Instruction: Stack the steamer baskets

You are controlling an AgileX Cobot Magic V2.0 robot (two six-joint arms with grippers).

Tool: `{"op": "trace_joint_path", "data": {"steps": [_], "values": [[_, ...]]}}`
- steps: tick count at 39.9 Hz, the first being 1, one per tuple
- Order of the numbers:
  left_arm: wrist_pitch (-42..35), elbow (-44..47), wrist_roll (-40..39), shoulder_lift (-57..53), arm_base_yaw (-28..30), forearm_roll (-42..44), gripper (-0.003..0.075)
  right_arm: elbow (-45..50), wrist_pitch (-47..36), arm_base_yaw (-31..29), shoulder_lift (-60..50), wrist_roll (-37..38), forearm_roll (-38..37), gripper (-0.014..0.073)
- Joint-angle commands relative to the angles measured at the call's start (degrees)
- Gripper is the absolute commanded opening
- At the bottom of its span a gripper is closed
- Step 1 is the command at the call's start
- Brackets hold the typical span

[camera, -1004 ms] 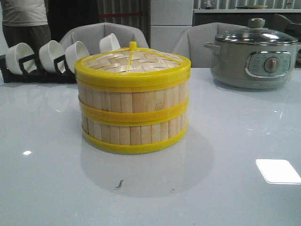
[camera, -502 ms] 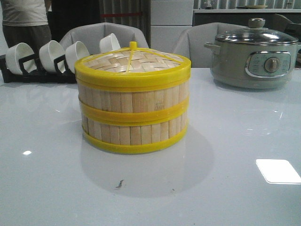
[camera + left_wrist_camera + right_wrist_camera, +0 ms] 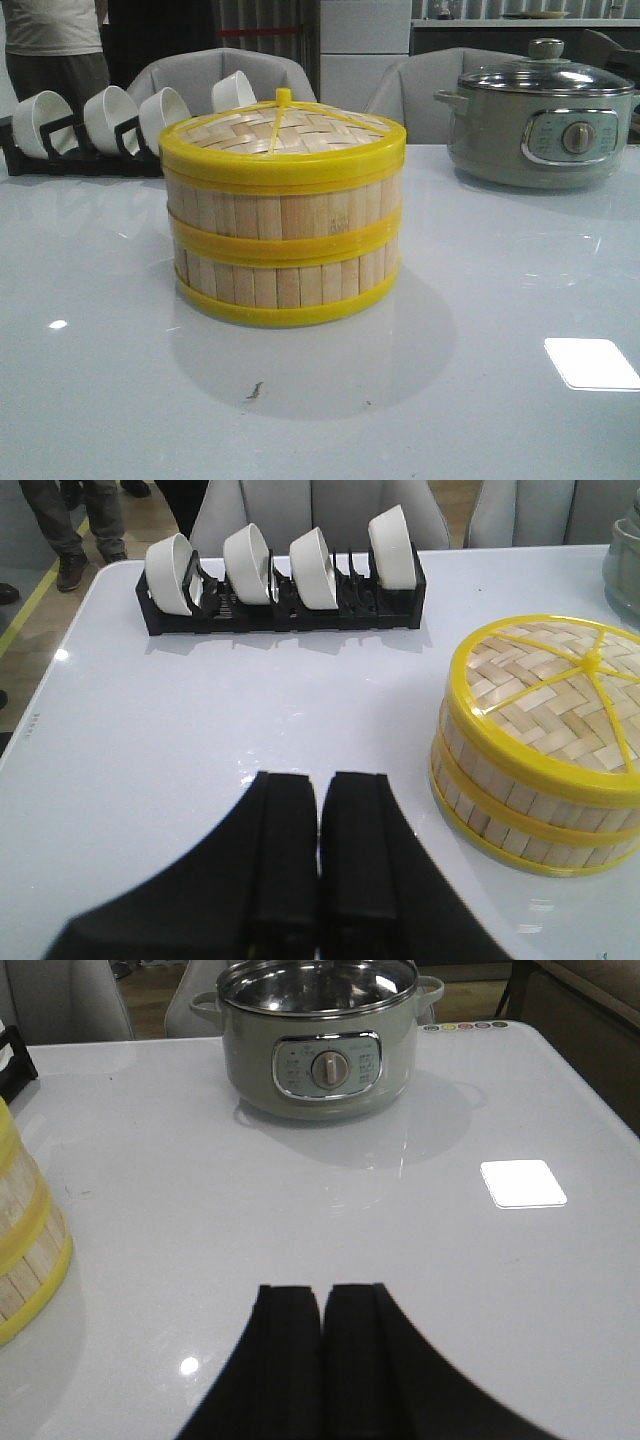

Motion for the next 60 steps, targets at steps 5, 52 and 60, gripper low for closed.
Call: {"op": "trace_joint_path", "data": {"steps": [5,52,60], "values": [[-4.7,-1.6,-0.5,0.0,-0.3,0.6,0.0088,-1.5,-4.7,-0.3,0.1,-0.6,-0.2,0.0071],[-52.2,24.7,-0.4,-8.3,6.3,-4.3,0.0088,-1.5,-4.7,-0.3,0.2,-0.6,-0.2,0.0071],[-55.3,36.3,-0.4,-16.6,11.8,-7.2,0.0088,-1.5,-4.7,-0.3,0.2,-0.6,-0.2,0.0071]]}}
